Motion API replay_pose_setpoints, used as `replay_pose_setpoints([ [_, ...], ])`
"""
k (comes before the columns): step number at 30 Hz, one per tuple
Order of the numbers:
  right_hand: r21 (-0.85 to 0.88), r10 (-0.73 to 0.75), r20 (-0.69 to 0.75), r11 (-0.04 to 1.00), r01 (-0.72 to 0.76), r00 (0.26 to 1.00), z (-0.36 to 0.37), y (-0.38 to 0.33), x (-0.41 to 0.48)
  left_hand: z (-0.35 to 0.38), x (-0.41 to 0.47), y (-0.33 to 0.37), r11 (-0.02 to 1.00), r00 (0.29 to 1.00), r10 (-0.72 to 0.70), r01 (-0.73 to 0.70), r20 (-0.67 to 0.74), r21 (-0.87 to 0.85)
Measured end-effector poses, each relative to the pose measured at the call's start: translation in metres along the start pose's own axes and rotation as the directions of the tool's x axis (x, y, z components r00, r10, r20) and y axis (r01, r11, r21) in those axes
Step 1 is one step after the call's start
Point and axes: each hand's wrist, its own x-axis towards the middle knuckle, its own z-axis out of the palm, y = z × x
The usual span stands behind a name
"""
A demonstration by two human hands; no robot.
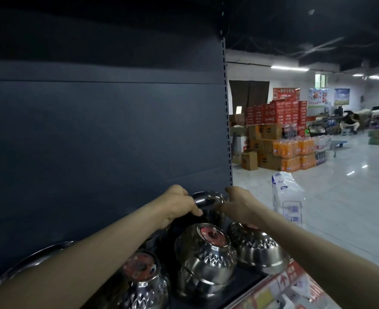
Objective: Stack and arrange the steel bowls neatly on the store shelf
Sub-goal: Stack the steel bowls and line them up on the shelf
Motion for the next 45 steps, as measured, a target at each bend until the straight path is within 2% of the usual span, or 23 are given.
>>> replay_pose_setpoints([
  [4, 0.034, -0.077, -0.005, 0.996, 0.078, 0.997, -0.013, -0.016, -0.034, -0.008, -0.029, 0.004, 0.996, 0.999, 0.050, -0.051, -0.015, -0.076],
  [10, 0.077, -0.148, -0.035, 0.986, 0.151, 0.988, -0.034, -0.030, -0.082, -0.024, -0.080, 0.013, 0.995, 0.997, 0.070, -0.071, -0.019, -0.076],
  [18, 0.135, -0.133, -0.060, 0.981, 0.140, 0.989, -0.054, -0.044, -0.139, -0.033, -0.132, 0.017, 0.991, 0.991, 0.132, -0.132, 0.002, 0.013],
  [24, 0.183, -0.085, -0.045, 0.979, 0.092, 0.995, -0.049, -0.036, -0.165, -0.031, -0.145, 0.003, 0.973, 0.987, 0.159, -0.156, 0.000, 0.171],
  [28, 0.259, -0.010, -0.078, 0.965, 0.030, 0.997, -0.033, -0.022, -0.176, -0.028, -0.152, -0.006, 0.929, 0.978, 0.208, -0.200, 0.006, 0.312],
  [31, 0.305, 0.031, -0.100, 0.952, 0.001, 0.994, -0.012, -0.009, -0.181, -0.026, -0.159, -0.006, 0.809, 0.958, 0.282, -0.268, 0.054, 0.523],
  [33, 0.349, 0.052, -0.102, 0.937, -0.013, 0.993, 0.001, -0.003, -0.186, -0.022, -0.159, -0.007, 0.750, 0.951, 0.294, -0.289, 0.091, 0.595],
  [40, 0.405, 0.150, -0.154, 0.911, -0.076, 0.977, 0.021, 0.016, -0.188, -0.006, -0.152, -0.008, 0.676, 0.957, 0.238, -0.287, 0.168, 0.679],
  [43, 0.455, 0.173, -0.234, 0.889, -0.049, 0.957, 0.016, 0.022, -0.186, 0.004, -0.144, -0.002, 0.666, 0.952, 0.252, -0.301, 0.174, 0.683],
  [45, 0.471, 0.178, -0.238, 0.881, -0.047, 0.955, 0.013, 0.028, -0.184, 0.010, -0.138, 0.004, 0.642, 0.953, 0.241, -0.300, 0.186, 0.705],
])
